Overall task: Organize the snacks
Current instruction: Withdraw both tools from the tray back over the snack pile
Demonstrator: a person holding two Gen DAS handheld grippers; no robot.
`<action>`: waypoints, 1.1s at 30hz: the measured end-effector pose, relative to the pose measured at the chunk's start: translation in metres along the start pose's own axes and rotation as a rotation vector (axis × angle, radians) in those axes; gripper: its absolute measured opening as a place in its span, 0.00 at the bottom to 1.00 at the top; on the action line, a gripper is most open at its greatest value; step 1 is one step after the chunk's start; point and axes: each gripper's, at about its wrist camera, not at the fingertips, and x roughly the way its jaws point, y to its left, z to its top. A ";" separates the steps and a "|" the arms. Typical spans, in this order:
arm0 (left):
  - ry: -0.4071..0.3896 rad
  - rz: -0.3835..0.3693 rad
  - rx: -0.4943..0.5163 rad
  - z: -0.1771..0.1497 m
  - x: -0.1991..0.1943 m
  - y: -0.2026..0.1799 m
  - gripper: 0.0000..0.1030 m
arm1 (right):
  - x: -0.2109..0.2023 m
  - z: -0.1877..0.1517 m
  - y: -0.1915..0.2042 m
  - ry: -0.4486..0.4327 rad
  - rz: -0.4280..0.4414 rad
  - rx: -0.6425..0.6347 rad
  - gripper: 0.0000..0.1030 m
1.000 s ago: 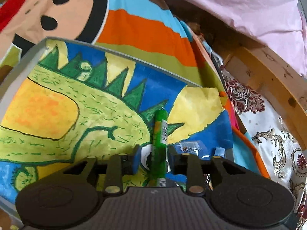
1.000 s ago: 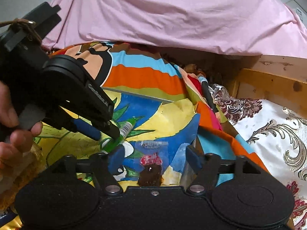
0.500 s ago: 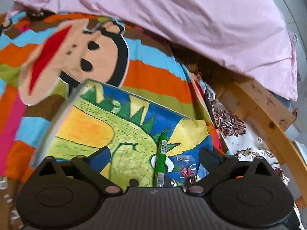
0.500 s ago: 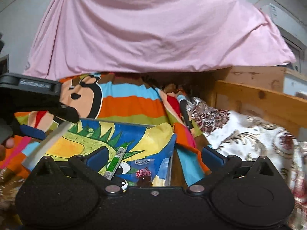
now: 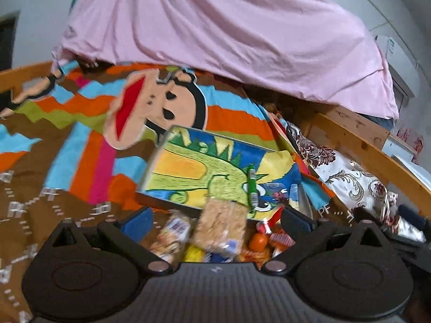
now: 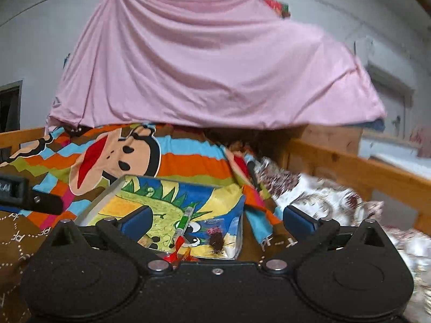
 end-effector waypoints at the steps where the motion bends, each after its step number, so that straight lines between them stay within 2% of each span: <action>1: -0.011 0.004 0.014 -0.006 -0.009 0.003 0.99 | -0.013 -0.003 0.000 -0.012 -0.009 0.021 0.99; 5: -0.045 0.022 0.098 -0.029 -0.041 0.006 0.99 | -0.058 -0.018 -0.001 -0.038 -0.031 0.085 0.99; 7: -0.057 0.009 0.129 -0.041 -0.054 0.007 1.00 | -0.071 -0.025 -0.003 0.005 -0.020 0.119 0.99; 9: -0.033 -0.011 0.163 -0.050 -0.059 0.009 1.00 | -0.080 -0.030 -0.004 0.047 -0.016 0.163 0.99; 11: -0.002 -0.007 0.192 -0.056 -0.064 0.012 1.00 | -0.088 -0.033 -0.004 0.073 -0.022 0.207 0.99; 13: -0.008 0.008 0.213 -0.062 -0.072 0.016 1.00 | -0.097 -0.037 0.000 0.085 -0.030 0.227 0.99; 19: -0.041 0.012 0.184 -0.064 -0.085 0.030 1.00 | -0.112 -0.045 0.019 0.117 -0.038 0.152 0.99; 23: -0.026 0.010 0.151 -0.064 -0.084 0.036 1.00 | -0.115 -0.049 0.026 0.132 -0.003 0.107 1.00; 26: -0.019 0.003 0.166 -0.067 -0.083 0.036 1.00 | -0.115 -0.050 0.027 0.131 0.016 0.106 1.00; 33: -0.015 0.011 0.200 -0.070 -0.083 0.035 1.00 | -0.103 -0.053 0.028 0.191 0.020 0.105 1.00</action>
